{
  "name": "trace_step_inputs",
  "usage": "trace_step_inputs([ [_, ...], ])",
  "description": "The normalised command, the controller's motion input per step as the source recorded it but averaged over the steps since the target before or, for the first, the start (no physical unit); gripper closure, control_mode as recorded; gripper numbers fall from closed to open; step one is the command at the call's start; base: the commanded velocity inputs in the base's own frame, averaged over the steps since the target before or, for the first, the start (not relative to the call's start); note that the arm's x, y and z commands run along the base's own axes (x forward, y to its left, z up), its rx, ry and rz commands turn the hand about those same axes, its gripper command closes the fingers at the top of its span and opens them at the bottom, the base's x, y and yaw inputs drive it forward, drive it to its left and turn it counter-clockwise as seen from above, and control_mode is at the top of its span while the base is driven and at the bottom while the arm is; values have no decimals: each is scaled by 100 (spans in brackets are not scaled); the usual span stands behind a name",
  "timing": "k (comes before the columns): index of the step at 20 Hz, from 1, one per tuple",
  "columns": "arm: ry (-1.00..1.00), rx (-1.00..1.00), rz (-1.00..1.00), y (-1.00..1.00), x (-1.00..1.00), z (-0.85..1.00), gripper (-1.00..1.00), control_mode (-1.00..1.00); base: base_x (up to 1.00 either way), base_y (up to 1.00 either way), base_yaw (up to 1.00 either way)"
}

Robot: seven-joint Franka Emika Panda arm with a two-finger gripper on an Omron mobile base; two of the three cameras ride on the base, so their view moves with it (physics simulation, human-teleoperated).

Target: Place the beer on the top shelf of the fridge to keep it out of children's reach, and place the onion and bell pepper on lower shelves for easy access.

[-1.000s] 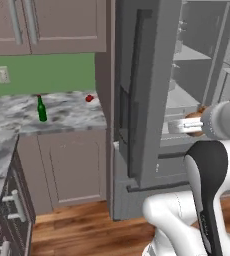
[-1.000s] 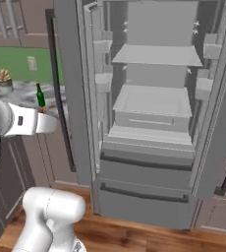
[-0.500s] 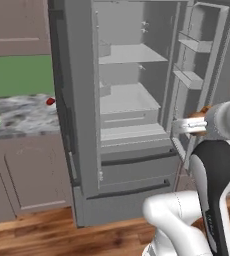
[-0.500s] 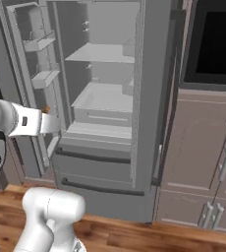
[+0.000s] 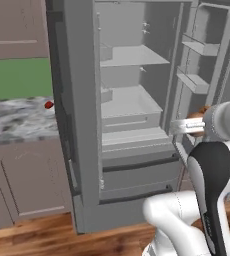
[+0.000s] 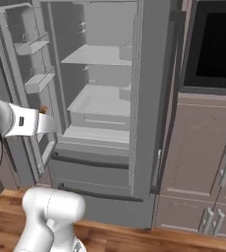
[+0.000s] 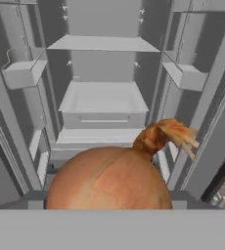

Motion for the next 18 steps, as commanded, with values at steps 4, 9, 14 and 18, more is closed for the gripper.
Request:
trace_step_inputs([
  [4,0,0,0,0,0,0,100,100,81,-3,1],
  [9,0,0,0,0,0,0,100,100,81,0,0],
  [14,0,0,0,0,0,0,100,100,66,0,0],
  [18,1,0,0,0,15,0,100,-100,42,0,1],
])
